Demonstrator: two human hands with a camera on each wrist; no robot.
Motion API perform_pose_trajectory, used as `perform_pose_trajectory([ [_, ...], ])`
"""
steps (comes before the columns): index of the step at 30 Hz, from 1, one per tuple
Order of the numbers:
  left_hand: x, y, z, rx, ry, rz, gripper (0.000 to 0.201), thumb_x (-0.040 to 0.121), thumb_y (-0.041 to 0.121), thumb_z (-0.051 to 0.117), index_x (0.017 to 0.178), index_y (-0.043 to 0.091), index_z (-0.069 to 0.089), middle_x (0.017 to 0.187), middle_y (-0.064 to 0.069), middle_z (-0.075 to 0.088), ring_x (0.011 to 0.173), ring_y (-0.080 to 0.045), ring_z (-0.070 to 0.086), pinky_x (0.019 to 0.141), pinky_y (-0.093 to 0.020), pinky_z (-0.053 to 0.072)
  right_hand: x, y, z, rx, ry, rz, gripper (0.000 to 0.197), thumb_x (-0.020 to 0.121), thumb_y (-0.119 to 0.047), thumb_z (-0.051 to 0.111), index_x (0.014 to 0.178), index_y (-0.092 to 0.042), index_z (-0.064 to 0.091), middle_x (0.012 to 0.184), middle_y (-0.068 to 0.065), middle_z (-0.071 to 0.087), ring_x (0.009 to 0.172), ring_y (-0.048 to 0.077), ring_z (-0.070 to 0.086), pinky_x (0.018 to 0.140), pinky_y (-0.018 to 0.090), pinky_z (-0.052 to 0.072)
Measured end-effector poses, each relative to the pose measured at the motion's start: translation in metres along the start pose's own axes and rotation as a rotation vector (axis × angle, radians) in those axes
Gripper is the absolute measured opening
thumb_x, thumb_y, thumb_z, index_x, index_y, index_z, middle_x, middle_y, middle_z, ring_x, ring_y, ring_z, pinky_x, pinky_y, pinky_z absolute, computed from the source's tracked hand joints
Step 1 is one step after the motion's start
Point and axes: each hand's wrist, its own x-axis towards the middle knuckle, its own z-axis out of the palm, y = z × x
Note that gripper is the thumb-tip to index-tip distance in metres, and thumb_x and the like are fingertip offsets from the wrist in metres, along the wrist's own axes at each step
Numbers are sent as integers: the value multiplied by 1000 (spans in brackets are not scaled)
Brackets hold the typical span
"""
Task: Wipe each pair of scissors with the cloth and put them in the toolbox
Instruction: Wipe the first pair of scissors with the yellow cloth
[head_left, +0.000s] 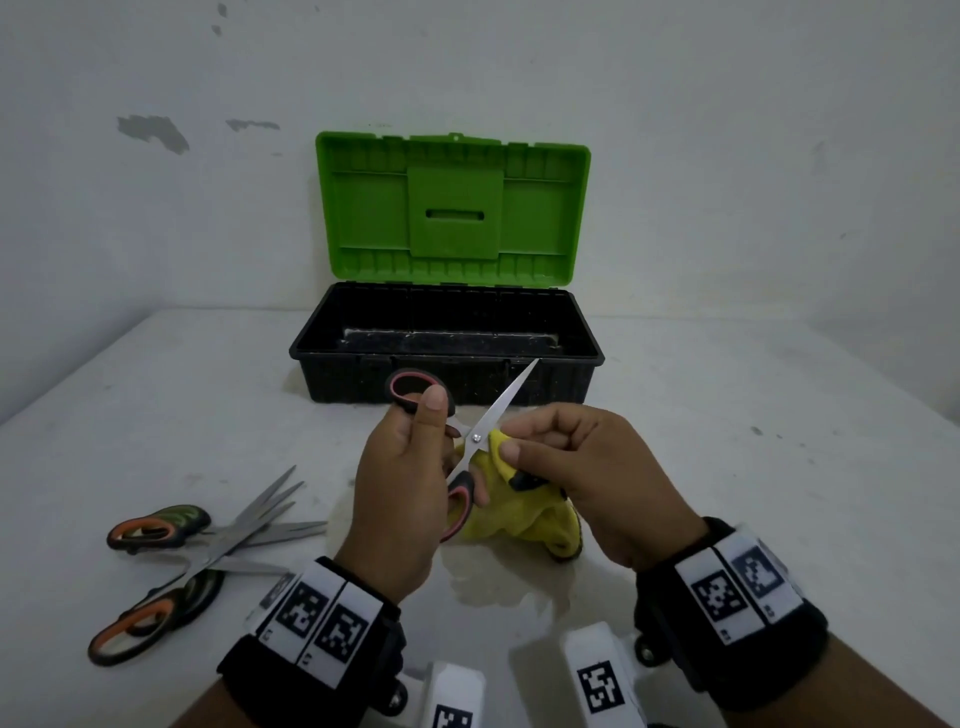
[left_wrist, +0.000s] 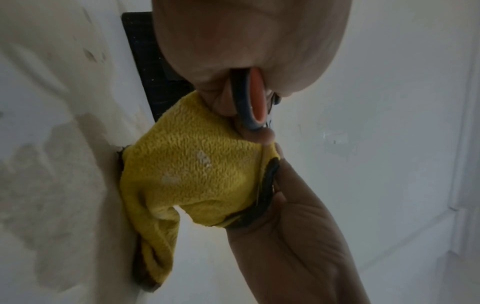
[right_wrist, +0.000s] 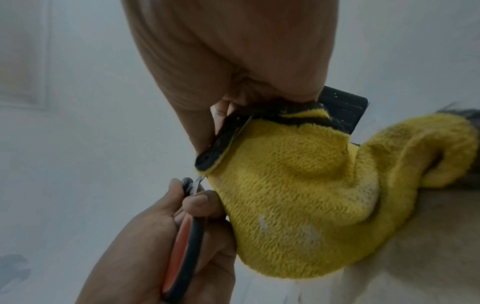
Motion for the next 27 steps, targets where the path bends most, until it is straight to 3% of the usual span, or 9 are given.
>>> perform_pose_trajectory([
  [2,-2,-1,2,-29,9,9,45,99,44,41,90,1,50,69,-31,53,48,-31,54,46,-32,44,0,0,3,-6,32,-15,13,83,-6,78,93,-14,77,77,5,79,68,14,72,66,23,56],
  [4,-2,-2,3,-58,17,12,42,100,43,40,88,4,50,68,-27,53,47,-29,53,46,-31,44,-2,-1,7,-58,50,-49,15,84,-8,78,97,-15,77,79,1,79,69,13,74,66,21,56],
  [9,0,-2,-3,-39,8,36,47,99,42,42,90,-4,47,63,-31,51,45,-30,52,45,-31,43,0,-9,3,-312,-87,-59,10,91,-22,72,91,-17,81,78,0,79,73,10,74,73,24,59],
  [12,-1,-2,-7,-14,11,21,44,99,41,42,82,1,48,55,-17,51,44,-28,52,44,-30,43,2,-14,-2,-383,-147,-25,16,91,-28,72,91,-14,80,78,1,79,76,11,75,76,26,61],
  [14,-1,0,-7,-28,36,-4,41,100,41,42,77,8,47,51,-7,50,44,-28,53,45,-31,43,2,-16,-7,-409,-152,-29,16,91,-28,71,86,-15,79,73,-3,77,73,7,74,71,20,58],
  [18,4,6,-11,-21,80,-5,42,100,41,41,77,7,46,48,-5,52,43,-28,54,45,-32,42,0,-17,-19,-362,-119,20,16,88,-27,74,84,-12,79,69,-1,76,68,6,72,65,15,53],
  [22,5,2,-6,-15,51,3,49,98,45,44,89,-2,50,62,-22,50,47,-31,54,48,-35,44,1,-19,-17,-313,-119,24,13,88,-24,74,85,-13,80,70,2,77,67,6,71,64,16,52],
  [25,1,-2,-2,23,38,-3,55,94,57,47,89,3,55,74,-39,50,56,-36,53,55,-44,46,3,-21,-10,-337,-137,0,12,89,-24,74,84,-15,79,67,-3,75,64,2,69,62,14,51],
  [27,2,0,-4,9,58,8,53,96,53,45,88,1,54,69,-38,52,52,-34,53,53,-43,46,5,-22,-8,-378,-125,-24,16,89,-27,74,85,-13,79,66,-6,74,64,1,69,62,13,51],
])
